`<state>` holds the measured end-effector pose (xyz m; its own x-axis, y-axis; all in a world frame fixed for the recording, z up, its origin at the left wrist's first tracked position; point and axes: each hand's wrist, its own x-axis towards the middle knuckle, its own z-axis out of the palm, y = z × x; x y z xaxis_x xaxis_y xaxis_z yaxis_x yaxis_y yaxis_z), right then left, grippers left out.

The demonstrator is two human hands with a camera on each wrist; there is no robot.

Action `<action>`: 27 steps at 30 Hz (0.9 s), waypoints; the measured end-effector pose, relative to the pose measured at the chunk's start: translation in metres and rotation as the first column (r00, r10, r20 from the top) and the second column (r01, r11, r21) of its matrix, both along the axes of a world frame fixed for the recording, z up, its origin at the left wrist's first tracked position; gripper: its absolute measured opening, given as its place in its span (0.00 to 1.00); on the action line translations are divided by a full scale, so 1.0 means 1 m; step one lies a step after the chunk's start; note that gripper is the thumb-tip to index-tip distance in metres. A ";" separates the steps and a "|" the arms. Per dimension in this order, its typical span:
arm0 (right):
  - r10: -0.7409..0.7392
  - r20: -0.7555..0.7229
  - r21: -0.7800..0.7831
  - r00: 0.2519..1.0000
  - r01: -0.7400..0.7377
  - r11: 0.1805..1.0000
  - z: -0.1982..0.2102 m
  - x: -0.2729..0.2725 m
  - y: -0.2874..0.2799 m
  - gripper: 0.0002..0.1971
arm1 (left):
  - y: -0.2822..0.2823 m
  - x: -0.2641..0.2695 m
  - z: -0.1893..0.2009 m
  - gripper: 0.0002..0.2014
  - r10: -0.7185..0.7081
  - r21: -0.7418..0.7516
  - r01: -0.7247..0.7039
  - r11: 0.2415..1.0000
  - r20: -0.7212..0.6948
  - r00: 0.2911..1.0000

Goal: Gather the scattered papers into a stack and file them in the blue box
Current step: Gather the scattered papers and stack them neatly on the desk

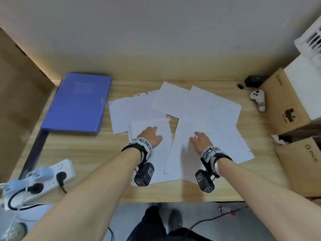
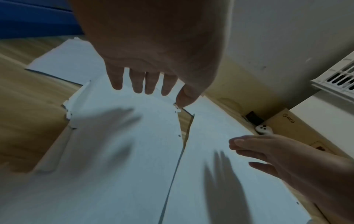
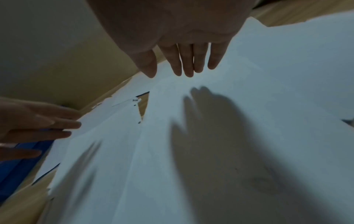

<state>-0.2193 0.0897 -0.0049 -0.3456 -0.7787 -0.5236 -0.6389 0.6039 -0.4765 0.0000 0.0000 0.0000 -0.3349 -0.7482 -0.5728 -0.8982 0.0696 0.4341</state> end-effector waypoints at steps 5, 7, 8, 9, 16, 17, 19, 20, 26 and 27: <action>-0.148 -0.066 0.040 0.987 0.151 0.988 -0.015 -0.013 0.004 0.26 | -0.010 0.013 -0.026 0.32 -0.046 0.044 0.042 0.998 0.090 0.995; -0.153 -0.127 0.049 0.980 0.160 0.986 -0.019 -0.020 0.005 0.24 | -0.009 0.017 -0.034 0.30 -0.069 0.055 0.063 0.997 0.114 0.991; -0.156 -0.169 0.045 0.973 0.166 0.985 -0.021 -0.025 0.006 0.23 | -0.008 0.019 -0.038 0.28 -0.076 0.036 0.072 0.997 0.124 0.989; -0.178 -0.205 0.042 0.962 0.191 0.981 -0.023 -0.030 0.008 0.24 | -0.006 0.021 -0.042 0.26 -0.083 0.009 0.083 0.997 0.131 0.988; -0.296 -0.313 0.149 0.903 0.354 0.923 -0.034 -0.058 0.023 0.33 | -0.011 0.034 -0.049 0.20 -0.029 -0.156 0.051 0.986 0.144 0.989; -0.293 -0.329 0.169 0.898 0.362 0.917 -0.035 -0.059 0.023 0.32 | -0.011 0.037 -0.048 0.20 -0.029 -0.178 0.065 0.982 0.198 0.980; -0.268 -0.359 0.193 0.894 0.352 0.916 -0.038 -0.061 0.023 0.33 | -0.010 0.042 -0.045 0.24 -0.044 -0.190 0.112 0.975 0.333 0.942; -0.252 -0.368 0.203 0.895 0.342 0.917 -0.039 -0.062 0.023 0.34 | -0.010 0.044 -0.046 0.28 -0.019 -0.182 0.095 0.979 0.381 0.924; -0.281 -0.298 0.226 0.913 0.353 0.908 -0.047 -0.071 0.017 0.17 | -0.009 0.057 -0.049 0.45 0.289 -0.053 -0.293 0.955 0.406 0.867; -0.292 -0.274 0.223 0.916 0.356 0.907 -0.046 -0.071 0.016 0.19 | -0.009 0.057 -0.049 0.44 0.330 -0.032 -0.343 0.939 0.374 0.867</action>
<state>-0.2900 0.1056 -0.0505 -0.6901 -0.4475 -0.5687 -0.4578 0.8786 -0.1359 0.0567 -0.0088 -0.0494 0.1734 -0.7549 -0.6326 -0.9595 -0.2744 0.0645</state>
